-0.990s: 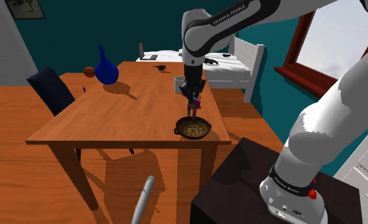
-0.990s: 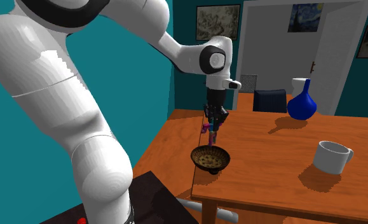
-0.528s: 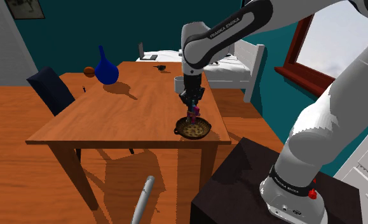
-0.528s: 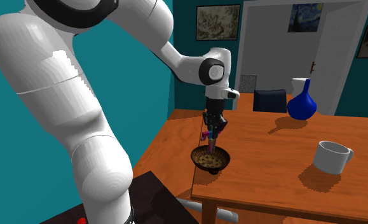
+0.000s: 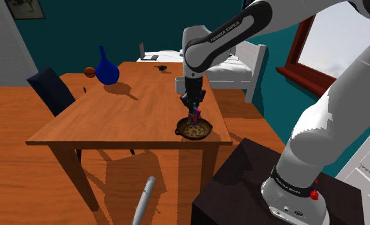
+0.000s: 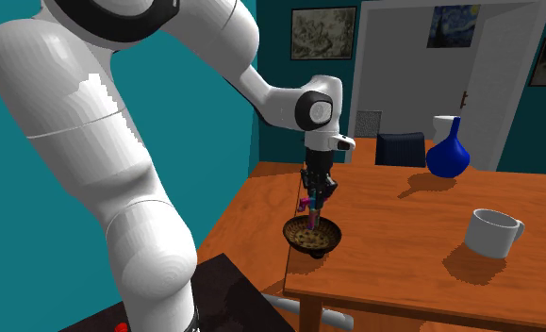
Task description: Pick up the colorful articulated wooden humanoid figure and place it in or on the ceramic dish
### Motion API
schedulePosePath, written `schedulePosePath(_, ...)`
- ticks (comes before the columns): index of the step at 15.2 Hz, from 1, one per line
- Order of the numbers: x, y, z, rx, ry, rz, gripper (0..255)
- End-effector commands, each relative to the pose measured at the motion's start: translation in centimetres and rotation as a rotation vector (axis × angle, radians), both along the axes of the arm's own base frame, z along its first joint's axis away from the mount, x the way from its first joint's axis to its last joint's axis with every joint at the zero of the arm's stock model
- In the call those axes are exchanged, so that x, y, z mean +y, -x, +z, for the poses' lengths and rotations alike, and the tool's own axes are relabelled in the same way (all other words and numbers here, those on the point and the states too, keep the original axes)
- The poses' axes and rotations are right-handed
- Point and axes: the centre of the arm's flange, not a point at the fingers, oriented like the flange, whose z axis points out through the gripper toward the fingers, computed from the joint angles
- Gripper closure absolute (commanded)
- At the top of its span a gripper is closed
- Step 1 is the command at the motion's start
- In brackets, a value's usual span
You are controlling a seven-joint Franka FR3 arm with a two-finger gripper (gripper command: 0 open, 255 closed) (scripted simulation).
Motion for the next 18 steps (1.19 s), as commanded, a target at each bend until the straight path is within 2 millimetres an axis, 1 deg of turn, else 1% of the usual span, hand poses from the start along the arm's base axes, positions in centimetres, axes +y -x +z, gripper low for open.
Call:
schedulePosePath(1, 0.0, 0.0, 0.0, 0.0, 0.0, 0.0, 255)
schedulePosePath(2, 0.0, 0.0, 0.0, 0.0, 0.0, 0.0, 0)
schedulePosePath(7, 0.0, 0.0, 0.0, 0.0, 0.0, 0.0, 0)
schedulePosePath(10, 0.0, -0.2, 4.0, 0.0, 0.0, 0.0, 0)
schedulePosePath(11, 0.0, -0.2, 5.0, 0.0, 0.0, 0.0, 0)
schedulePosePath(18, 0.0, -0.2, 5.0, 0.0, 0.0, 0.0, 0)
